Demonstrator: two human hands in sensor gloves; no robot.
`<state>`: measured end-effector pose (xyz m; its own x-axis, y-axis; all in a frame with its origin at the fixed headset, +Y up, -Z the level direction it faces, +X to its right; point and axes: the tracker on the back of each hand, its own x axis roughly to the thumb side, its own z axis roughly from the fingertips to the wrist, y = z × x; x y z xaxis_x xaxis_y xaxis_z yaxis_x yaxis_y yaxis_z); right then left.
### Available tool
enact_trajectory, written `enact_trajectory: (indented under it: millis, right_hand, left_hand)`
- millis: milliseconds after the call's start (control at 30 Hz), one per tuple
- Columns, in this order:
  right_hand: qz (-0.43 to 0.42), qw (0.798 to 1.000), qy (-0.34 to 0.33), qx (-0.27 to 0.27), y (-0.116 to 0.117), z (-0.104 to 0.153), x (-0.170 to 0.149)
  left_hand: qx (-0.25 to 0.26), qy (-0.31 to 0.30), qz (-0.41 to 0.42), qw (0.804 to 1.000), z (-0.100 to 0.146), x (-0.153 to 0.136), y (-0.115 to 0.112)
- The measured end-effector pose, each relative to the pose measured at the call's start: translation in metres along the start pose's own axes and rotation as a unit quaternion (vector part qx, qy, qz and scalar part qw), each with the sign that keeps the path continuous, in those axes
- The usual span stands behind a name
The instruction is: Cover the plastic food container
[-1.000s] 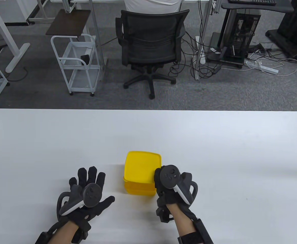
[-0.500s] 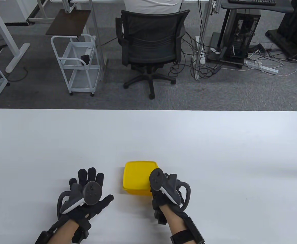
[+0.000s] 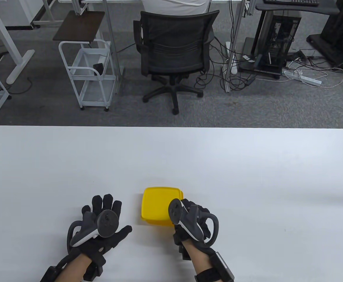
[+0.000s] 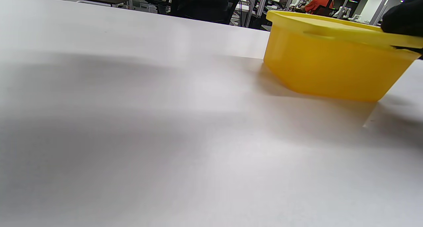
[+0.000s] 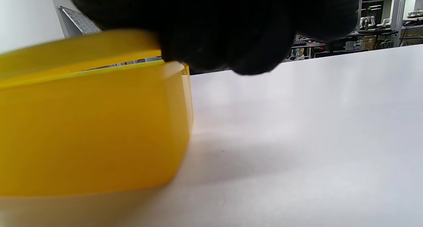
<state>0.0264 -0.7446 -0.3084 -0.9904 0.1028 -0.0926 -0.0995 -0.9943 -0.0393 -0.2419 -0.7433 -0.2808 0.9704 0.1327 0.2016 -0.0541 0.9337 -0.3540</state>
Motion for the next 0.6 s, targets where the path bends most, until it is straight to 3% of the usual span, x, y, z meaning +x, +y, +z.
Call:
enact_trajectory:
  millis: [400,600]
  right_hand:
    - [0.026,1.000,0.009,-0.012,0.003,-0.002,-0.006]
    - [-0.038,0.998,-0.005,0.041,-0.003,0.000,-0.029]
  left_hand:
    - [0.017,0.008,0.006,1.000,0.001,0.003,0.001]
    - [0.023,0.046,0.052,0.997,-0.016,0.023,0.004]
